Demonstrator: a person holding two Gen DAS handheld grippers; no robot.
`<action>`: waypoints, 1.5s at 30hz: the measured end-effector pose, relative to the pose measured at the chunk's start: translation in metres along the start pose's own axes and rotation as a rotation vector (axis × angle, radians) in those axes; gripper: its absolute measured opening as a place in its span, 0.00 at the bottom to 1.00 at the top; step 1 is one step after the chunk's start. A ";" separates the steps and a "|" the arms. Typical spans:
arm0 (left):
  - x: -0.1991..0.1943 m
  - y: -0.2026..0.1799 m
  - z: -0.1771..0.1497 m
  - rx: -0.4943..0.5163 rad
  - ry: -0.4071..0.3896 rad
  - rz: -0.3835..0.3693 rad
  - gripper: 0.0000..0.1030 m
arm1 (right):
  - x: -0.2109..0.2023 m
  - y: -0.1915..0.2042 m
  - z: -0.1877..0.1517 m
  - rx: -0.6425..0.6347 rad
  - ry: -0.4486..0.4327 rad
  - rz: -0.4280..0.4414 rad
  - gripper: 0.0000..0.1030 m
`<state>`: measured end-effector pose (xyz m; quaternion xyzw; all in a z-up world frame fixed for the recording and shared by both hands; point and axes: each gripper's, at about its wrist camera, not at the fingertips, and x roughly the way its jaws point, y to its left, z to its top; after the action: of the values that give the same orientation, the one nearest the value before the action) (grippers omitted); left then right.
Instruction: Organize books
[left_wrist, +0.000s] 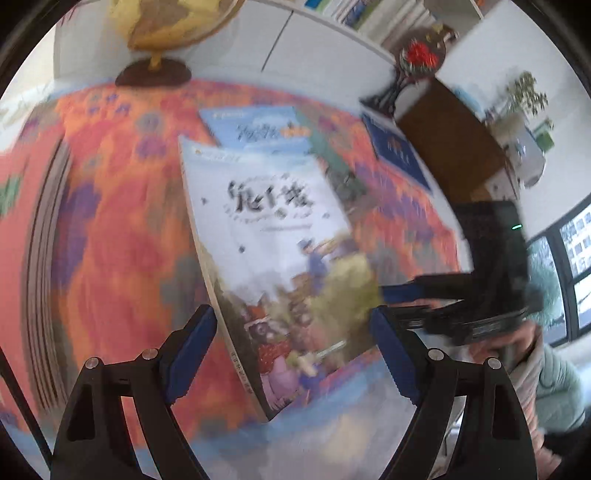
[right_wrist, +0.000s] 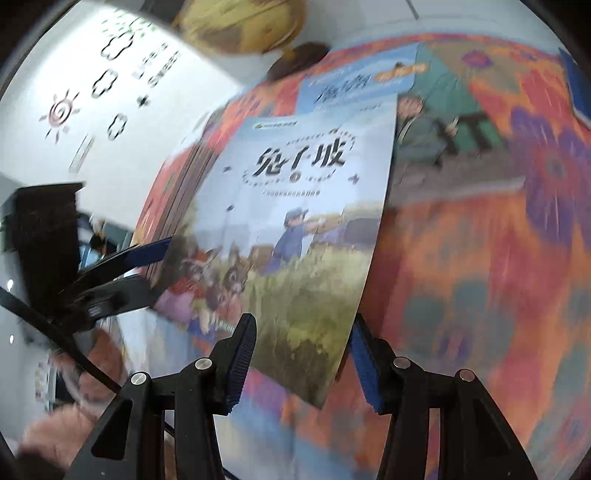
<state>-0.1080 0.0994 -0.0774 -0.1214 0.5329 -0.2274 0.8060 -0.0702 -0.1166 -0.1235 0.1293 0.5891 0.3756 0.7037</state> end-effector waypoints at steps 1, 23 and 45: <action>0.004 0.007 -0.007 -0.018 0.023 -0.024 0.81 | -0.002 0.000 -0.007 -0.006 0.011 -0.004 0.49; 0.090 0.033 0.148 -0.127 0.041 0.164 0.82 | -0.034 -0.095 0.123 0.053 -0.206 -0.254 0.78; 0.149 -0.027 0.187 0.037 0.191 -0.136 0.87 | -0.082 -0.174 0.086 0.291 -0.382 0.100 0.89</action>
<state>0.1051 -0.0062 -0.1100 -0.1201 0.5935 -0.3021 0.7362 0.0729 -0.2693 -0.1491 0.3268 0.4863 0.2897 0.7568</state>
